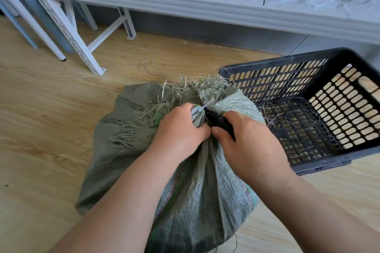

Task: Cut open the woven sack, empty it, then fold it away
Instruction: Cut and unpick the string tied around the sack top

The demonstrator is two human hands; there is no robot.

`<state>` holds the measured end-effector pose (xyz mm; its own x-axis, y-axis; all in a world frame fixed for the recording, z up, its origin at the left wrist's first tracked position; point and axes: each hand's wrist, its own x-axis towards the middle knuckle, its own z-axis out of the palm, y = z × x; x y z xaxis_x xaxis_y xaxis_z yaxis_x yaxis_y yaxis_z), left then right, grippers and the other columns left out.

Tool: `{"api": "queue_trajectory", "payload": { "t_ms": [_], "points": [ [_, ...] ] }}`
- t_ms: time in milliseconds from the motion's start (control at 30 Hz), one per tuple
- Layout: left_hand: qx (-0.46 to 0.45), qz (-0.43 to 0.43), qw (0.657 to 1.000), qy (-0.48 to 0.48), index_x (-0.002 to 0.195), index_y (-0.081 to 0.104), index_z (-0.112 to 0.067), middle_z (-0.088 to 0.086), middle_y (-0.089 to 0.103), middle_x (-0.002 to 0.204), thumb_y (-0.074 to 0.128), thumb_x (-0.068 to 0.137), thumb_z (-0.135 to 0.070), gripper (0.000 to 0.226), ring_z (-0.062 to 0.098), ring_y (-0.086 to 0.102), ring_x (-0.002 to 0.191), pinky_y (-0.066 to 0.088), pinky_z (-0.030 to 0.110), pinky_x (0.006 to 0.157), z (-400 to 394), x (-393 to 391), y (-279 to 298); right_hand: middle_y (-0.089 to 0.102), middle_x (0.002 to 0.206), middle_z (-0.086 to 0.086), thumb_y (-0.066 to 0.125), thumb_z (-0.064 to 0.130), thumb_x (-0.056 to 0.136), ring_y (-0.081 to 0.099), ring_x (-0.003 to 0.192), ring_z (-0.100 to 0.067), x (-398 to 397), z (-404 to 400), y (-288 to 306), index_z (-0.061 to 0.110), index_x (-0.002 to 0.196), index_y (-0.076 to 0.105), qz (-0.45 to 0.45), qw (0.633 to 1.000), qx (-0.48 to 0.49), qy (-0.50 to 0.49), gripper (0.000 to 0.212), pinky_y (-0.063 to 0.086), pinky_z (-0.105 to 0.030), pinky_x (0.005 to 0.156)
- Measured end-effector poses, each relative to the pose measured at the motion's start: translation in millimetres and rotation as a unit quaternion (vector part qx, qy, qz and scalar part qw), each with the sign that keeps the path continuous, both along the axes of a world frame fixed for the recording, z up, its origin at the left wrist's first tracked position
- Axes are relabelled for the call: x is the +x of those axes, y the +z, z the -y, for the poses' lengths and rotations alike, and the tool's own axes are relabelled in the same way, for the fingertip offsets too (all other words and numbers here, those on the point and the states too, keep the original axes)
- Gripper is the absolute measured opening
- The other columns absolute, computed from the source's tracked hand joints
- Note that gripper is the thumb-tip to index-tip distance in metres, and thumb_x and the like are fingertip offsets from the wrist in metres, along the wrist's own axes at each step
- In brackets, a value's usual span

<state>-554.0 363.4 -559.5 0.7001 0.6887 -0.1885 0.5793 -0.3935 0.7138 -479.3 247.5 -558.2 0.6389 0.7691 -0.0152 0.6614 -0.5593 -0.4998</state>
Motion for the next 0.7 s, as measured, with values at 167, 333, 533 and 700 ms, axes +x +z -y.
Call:
{"api": "queue_trajectory", "payload": {
  "t_ms": [167,333,533,700],
  "points": [
    [0.064,-0.052,0.996,-0.029,0.120,0.054,-0.021,0.000,0.064,0.109,0.060,0.087,-0.030,0.034,0.026,0.059,0.100,0.045,0.046,0.092,0.1,0.4,3.3,0.047,0.062,0.007,0.053,0.041,0.093,0.042,0.055,-0.010,10.0,-1.3,7.5,0.023,0.075,0.043,-0.029,1.000,-0.012,0.001,0.027,0.029,-0.029,0.045],
    [0.136,-0.045,0.990,-0.008,0.125,0.054,-0.026,-0.005,0.061,0.115,0.061,0.088,-0.027,0.037,0.022,0.055,0.109,0.040,0.039,0.097,1.9,0.1,6.8,0.052,0.063,0.005,0.052,0.043,0.093,0.053,0.061,-0.019,13.8,2.4,13.9,0.022,0.077,0.047,-0.025,0.999,-0.035,0.002,0.027,0.034,-0.031,0.049],
    [0.084,-0.009,0.996,0.007,0.116,0.058,-0.024,-0.002,0.067,0.106,0.063,0.086,-0.026,0.031,0.025,0.061,0.100,0.046,0.045,0.091,4.9,2.5,4.1,0.051,0.063,0.005,0.052,0.043,0.092,0.052,0.062,-0.021,13.4,4.1,15.4,0.021,0.077,0.048,-0.012,1.000,-0.015,-0.002,0.027,0.032,-0.030,0.047],
    [0.027,0.027,0.999,0.015,0.099,0.060,-0.014,0.003,0.066,0.086,0.061,0.085,-0.022,0.016,0.026,0.062,0.081,0.051,0.043,0.073,7.5,3.5,-1.1,0.049,0.063,0.007,0.053,0.041,0.093,0.046,0.060,-0.018,11.2,-0.5,8.8,0.022,0.080,0.049,-0.010,1.000,0.022,-0.002,0.023,0.028,-0.027,0.045]
  ]
}}
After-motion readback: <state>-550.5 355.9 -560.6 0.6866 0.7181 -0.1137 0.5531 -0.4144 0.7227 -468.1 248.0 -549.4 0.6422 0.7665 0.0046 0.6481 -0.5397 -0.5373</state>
